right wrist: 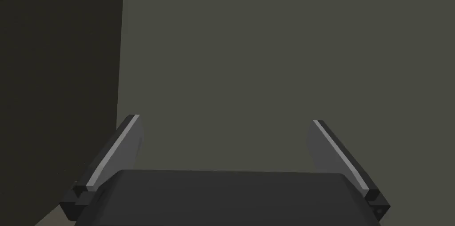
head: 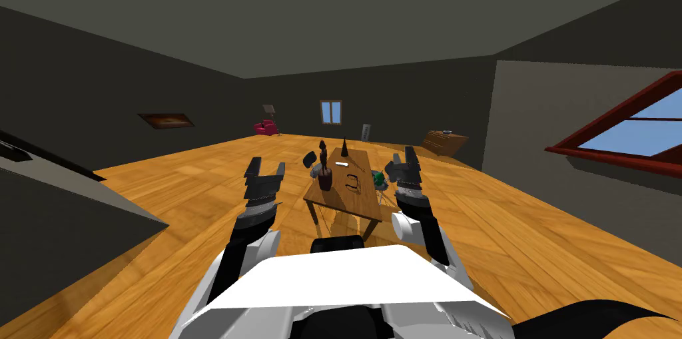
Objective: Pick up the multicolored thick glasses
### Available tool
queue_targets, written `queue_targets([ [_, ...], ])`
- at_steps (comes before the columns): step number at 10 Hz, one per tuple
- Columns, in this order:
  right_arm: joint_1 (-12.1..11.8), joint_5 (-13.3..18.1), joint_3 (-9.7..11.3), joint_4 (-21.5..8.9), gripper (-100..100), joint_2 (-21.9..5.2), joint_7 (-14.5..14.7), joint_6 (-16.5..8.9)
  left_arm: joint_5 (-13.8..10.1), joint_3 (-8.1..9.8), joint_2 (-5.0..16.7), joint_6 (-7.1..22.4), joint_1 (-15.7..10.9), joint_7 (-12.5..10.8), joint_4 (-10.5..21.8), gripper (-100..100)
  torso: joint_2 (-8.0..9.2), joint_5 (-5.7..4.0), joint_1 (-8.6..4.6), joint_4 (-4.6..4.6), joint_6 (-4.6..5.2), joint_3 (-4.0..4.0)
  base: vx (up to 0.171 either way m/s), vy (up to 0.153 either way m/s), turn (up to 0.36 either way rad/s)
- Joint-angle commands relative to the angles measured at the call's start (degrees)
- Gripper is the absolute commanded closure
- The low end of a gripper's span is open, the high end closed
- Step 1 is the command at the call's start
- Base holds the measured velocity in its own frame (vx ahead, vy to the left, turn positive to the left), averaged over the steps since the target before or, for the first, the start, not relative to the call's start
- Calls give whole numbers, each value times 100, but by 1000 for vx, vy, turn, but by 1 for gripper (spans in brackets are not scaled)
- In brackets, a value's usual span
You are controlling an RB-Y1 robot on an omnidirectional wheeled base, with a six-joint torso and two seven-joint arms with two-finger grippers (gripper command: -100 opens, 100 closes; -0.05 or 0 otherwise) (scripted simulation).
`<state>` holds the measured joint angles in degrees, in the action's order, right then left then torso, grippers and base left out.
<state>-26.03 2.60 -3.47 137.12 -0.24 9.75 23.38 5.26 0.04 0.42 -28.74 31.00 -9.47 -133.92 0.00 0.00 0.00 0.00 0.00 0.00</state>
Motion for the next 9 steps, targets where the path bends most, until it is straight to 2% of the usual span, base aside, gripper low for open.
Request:
queue_targets([
  [1,13,28,4,-30,-100,-201,12,-11,0,0,0,0,0,0,0,0,0,0,0,0,0,0,-29,16,53],
  [5,113,186,44,-269,-100,-831,76,-63,0,-1,0,0,-1,0,0,0,29,3,16,6,-1,17,-72,40,109],
  [9,315,438,181,-821,-100,-1484,175,-114,0,-1,-1,0,-1,0,0,0,33,5,20,7,-2,19,-83,57,180],
])
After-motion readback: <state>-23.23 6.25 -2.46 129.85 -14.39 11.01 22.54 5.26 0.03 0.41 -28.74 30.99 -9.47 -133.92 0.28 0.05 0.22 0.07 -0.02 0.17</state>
